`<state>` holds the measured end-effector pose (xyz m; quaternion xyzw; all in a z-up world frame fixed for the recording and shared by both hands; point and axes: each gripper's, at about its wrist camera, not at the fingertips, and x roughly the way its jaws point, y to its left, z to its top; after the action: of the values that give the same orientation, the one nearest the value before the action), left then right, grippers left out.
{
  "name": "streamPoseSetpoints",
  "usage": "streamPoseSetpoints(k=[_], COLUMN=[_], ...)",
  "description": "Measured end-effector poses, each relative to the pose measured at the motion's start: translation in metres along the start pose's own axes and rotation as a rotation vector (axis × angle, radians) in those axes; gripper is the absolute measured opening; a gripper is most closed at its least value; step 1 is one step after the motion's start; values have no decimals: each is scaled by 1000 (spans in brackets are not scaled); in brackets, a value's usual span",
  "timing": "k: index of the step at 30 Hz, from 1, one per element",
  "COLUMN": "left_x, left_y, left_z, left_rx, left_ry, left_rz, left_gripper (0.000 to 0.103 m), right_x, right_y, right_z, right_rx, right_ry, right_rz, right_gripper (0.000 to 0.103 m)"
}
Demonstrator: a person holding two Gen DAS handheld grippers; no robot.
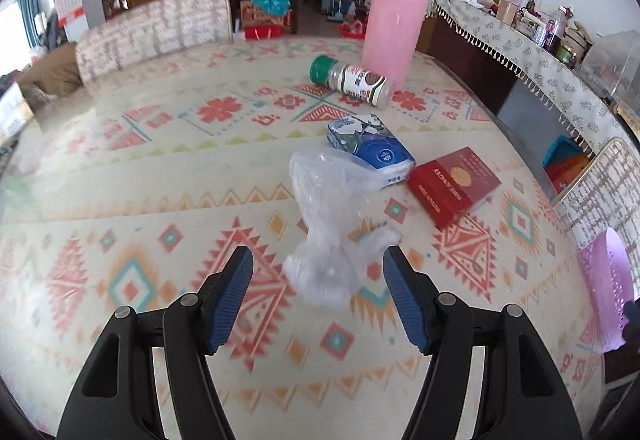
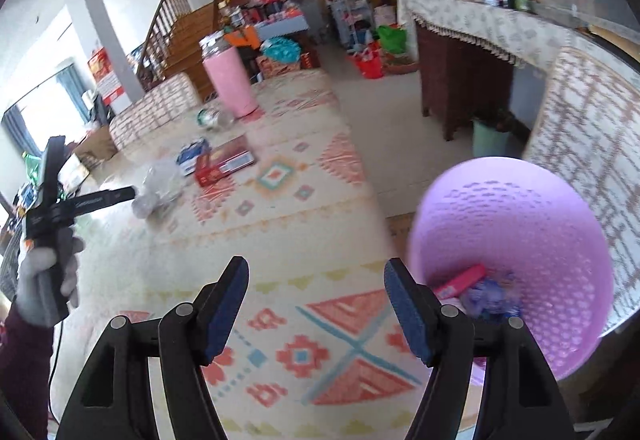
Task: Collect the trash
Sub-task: 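Grasp the clear plastic bag with the left tool while the right tool moves toward the red box, then move the open right tool around the red SHUANGXI cigarette box while the left tool holds the bag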
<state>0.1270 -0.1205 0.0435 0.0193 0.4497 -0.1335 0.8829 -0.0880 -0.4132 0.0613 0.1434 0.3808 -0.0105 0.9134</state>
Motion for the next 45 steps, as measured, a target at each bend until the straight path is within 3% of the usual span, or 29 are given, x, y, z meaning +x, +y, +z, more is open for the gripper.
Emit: streamPoseSetpoints(k=[8,9,10,13,23,27,33,37,41,45], left_x=[37,37,37,24,-47,-48,-53,-54,-52,-50], left_y=[0,1,2,5,32,35,48,51,53,56], left_z=[10,8,7,1,-58,-67,-71,-72,-71,-72], left_rx=[3,-6,-13,-28,-188,-180,-199,-202,-206,-220], left_ry=[66,75,92,85,40,28,-7,-17,-11,-1], left_rz=[-21,-23,-26,-32,-135,-134,-202,-196,-185,-182], left_gripper=[64,44,37,33,32,32,32,32,32,32], right_x=[30,33,37,46,99,119,158,209,253,255], right_y=[30,33,36,44,69,87,127,148,152,152], right_z=[11,12,13,16,32,63,121,156,167,167], right_rx=[-34,-35,-37,-43,-17,-45,-176,-225,-228,-253], right_ry=[41,45,51,63,158,138,119,185,286,323], right_rz=[15,18,23,34,120,105,79,74,69,80], right_gripper=[75,75,75,75,75,75,81,81,81,84])
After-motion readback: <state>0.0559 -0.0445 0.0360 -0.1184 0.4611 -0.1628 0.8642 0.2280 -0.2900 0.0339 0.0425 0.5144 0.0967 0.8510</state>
